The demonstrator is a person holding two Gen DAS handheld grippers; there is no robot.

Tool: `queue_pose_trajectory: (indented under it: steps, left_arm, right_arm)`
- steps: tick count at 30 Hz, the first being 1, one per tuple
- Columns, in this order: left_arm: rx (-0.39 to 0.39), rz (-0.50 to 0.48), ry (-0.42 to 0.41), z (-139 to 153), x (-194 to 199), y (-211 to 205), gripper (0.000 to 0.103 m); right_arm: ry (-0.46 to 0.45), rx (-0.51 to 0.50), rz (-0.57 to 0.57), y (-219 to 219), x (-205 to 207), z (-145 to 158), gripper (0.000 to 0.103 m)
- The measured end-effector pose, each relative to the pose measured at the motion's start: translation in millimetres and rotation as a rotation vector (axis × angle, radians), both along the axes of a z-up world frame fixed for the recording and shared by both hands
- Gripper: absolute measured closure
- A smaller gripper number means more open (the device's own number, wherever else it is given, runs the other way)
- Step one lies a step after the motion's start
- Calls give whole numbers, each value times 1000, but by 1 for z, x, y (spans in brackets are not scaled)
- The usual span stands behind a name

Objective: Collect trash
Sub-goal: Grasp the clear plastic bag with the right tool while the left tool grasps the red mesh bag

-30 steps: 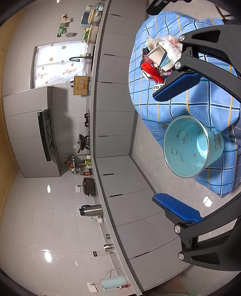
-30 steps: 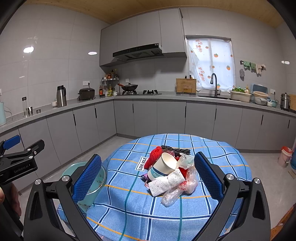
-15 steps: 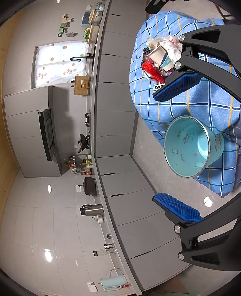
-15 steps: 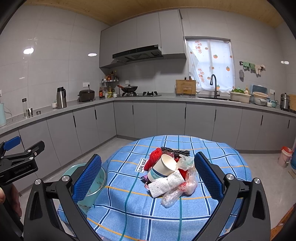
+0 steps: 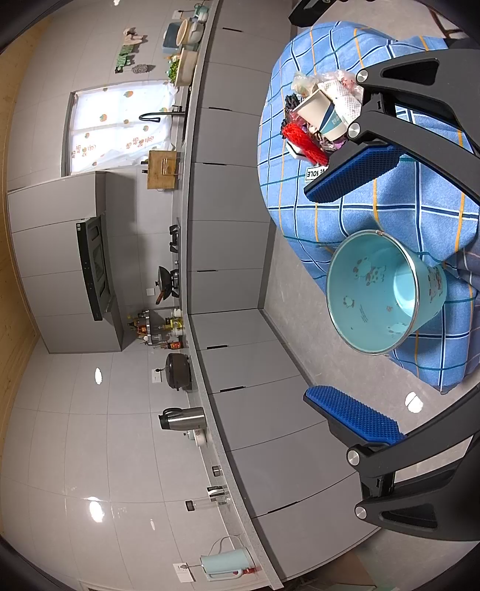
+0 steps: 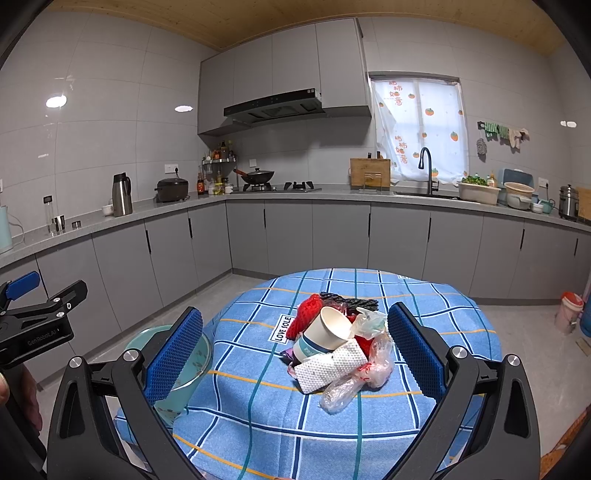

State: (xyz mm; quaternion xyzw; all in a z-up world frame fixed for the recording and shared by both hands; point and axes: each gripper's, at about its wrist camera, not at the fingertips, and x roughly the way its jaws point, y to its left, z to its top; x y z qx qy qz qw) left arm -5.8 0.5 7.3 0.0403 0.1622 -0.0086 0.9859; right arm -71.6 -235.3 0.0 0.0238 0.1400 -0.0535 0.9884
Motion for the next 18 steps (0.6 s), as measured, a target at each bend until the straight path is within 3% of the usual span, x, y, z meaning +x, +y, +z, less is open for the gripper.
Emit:
queue_pose_trajectory:
  steps: [9,18]
  left_arm:
    - [8,2,14,-7,6,-2,5]
    - [37,-23,81,-38,38,-22,5]
  right_arm:
    - [-5,-10,-26,-7,2,1,4]
    - [39,3,-145,-54,25,-24,4]
